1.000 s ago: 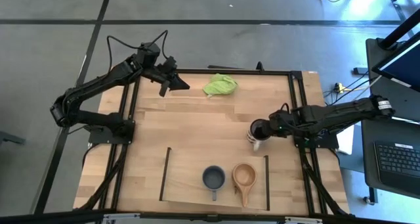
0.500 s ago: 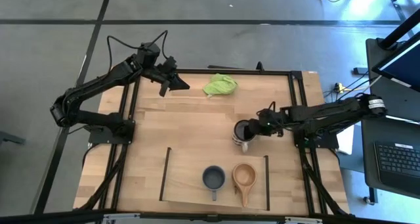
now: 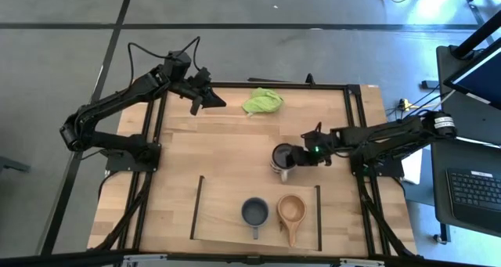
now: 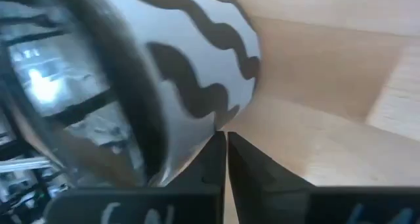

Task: Stack small to large cups/mugs on shelf
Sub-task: Put the white mug on the shelf

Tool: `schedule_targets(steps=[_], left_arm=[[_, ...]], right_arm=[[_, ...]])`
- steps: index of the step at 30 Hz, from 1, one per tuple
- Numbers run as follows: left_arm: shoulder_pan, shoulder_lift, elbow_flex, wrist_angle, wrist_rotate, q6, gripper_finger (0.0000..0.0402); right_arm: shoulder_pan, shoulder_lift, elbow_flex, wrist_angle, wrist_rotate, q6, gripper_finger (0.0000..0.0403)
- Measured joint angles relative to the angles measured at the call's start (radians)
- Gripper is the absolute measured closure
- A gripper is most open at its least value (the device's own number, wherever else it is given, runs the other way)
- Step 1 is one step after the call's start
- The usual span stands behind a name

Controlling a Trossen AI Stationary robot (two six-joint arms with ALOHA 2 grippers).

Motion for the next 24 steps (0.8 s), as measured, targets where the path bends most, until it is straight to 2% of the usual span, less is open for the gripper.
schedule_targets(steps=[9,16,24], left_arm=[[0.000,0.000,0.000,0.000,-0.007,0.018,0.0392],[0.000,0.000,0.000,0.000,-0.007,0.019,0.0392],[0.000,0.000,0.000,0.000,-0.007,0.020,0.0392]], right_arm=[[0.000,0.000,0.056,0.001,-0.006,-0.030,0.0385],[0.000,0.000,0.058,0.053,-0.082,-0.035,0.0385],[0.000,0.007,0.060,0.091,-0.089,-0.035,0.0385]])
